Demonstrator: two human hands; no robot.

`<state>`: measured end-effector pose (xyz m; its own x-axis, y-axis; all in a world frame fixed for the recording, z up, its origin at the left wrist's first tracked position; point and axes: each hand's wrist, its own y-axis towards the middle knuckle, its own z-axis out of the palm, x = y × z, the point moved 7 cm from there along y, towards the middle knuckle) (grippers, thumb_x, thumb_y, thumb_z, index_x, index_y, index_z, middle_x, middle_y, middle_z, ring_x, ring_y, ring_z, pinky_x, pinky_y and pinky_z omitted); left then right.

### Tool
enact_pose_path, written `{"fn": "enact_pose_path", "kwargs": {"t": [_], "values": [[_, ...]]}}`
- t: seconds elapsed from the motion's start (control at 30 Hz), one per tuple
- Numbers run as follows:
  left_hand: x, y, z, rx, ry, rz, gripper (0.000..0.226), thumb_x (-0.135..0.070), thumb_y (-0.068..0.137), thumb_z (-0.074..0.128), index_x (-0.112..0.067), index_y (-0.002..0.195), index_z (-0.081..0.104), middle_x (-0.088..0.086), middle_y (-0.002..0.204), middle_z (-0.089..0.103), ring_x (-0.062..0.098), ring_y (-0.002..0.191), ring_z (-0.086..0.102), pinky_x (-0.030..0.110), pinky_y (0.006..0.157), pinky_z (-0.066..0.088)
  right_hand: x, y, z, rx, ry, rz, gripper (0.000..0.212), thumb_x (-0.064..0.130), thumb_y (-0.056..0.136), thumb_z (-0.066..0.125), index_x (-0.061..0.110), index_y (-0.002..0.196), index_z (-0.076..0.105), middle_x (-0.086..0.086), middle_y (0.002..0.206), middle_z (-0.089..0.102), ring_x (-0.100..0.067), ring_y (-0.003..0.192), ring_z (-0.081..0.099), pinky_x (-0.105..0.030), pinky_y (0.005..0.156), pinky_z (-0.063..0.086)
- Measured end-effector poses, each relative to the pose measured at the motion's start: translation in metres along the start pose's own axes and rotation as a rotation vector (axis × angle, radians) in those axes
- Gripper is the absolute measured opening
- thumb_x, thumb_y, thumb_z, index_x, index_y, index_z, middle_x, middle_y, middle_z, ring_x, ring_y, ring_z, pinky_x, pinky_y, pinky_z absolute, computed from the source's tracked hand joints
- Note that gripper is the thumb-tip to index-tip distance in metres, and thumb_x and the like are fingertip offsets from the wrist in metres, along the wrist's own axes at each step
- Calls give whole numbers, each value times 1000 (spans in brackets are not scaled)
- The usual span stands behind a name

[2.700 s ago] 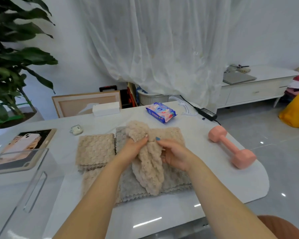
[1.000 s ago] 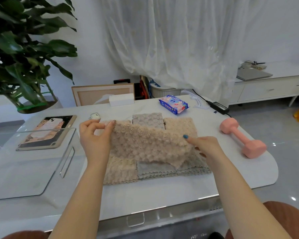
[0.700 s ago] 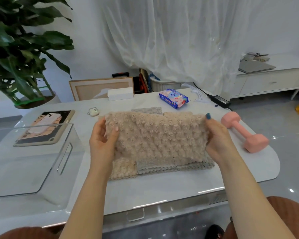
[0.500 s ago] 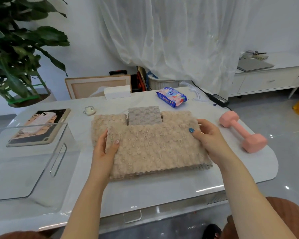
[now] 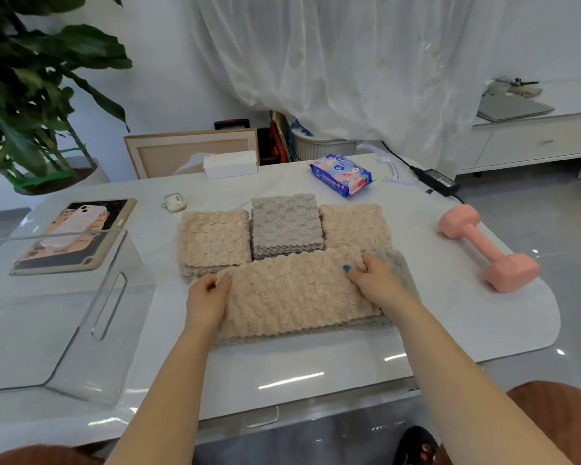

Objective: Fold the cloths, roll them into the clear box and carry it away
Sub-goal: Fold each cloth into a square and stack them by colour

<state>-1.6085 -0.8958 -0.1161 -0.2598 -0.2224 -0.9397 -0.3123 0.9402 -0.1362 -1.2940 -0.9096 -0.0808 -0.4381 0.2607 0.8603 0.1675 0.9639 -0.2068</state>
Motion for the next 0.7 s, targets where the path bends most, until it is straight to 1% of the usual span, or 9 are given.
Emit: {"fn": "enact_pose_path", "kwargs": {"t": [0.1, 0.2, 0.23, 0.3, 0.4, 0.47, 0.5, 0.6, 0.7], "values": [[9, 7, -2, -33, -135, -84, 28, -39, 88, 60, -16, 75, 51, 10, 71, 48, 20, 66, 46, 36, 65, 40, 0, 9, 0, -48, -55, 23, 14, 28, 101, 38, 17, 94, 43, 2, 82, 46, -14, 74, 45, -27, 61, 32], [12, 13, 1, -39, -98, -164, 30, -41, 90, 57, -15, 77, 52, 12, 73, 51, 24, 68, 50, 36, 66, 43, -1, 15, -1, -82, -161, 107, 41, 33, 101, 33, 2, 127, 42, -13, 109, 55, -23, 91, 50, -31, 69, 35], [14, 15, 2, -20, -71, -195, 31, -42, 90, 56, -14, 78, 55, 14, 76, 55, 26, 70, 55, 39, 70, 48, -2, 16, 0, -78, -181, 143, 44, 34, 101, 35, 0, 129, 42, -14, 114, 55, -25, 96, 51, -31, 73, 37], [16, 17, 6, 47, -24, -221, 29, -43, 88, 57, -15, 80, 57, 13, 78, 58, 27, 73, 58, 43, 74, 51, -1, 18, 3, -30, -209, 164, 39, 35, 99, 42, 2, 117, 49, -12, 112, 56, -26, 95, 52, -31, 75, 39], [13, 11, 12, 172, -63, -229, 28, -41, 81, 66, -15, 80, 56, 15, 78, 59, 27, 71, 58, 42, 67, 49, -4, 16, 3, 59, -96, 179, 38, 31, 89, 59, 9, 118, 50, -9, 110, 56, -22, 90, 54, -31, 72, 41], [8, 1, 14, 228, -85, -230, 28, -37, 81, 70, -12, 78, 57, 16, 81, 65, 30, 75, 64, 40, 70, 54, -11, 10, -1, 78, -40, 184, 33, 31, 80, 66, 18, 106, 49, 1, 93, 53, -15, 77, 51, -28, 63, 39], [7, -3, 13, 246, -54, -229, 27, -34, 83, 70, -12, 75, 57, 14, 77, 65, 27, 70, 64, 31, 62, 54, -16, 7, -4, 75, -41, 180, 24, 29, 80, 67, 18, 93, 50, 3, 82, 50, -14, 70, 48, -27, 59, 35], [17, -12, 8, 272, 117, -228, 36, -30, 84, 70, -14, 65, 44, 6, 58, 48, 16, 46, 44, 18, 39, 31, -26, -6, -10, 51, -89, 153, 37, 17, 83, 64, 16, 60, 36, 1, 57, 35, -14, 51, 33, -26, 50, 21], [21, -17, 2, 250, 125, -204, 36, -30, 88, 65, -14, 66, 41, 7, 61, 41, 17, 51, 39, 24, 48, 28, -30, -14, -11, 38, 75, 146, 31, 18, 82, 66, 14, 63, 43, -4, 59, 40, -16, 53, 39, -26, 52, 26]]}}
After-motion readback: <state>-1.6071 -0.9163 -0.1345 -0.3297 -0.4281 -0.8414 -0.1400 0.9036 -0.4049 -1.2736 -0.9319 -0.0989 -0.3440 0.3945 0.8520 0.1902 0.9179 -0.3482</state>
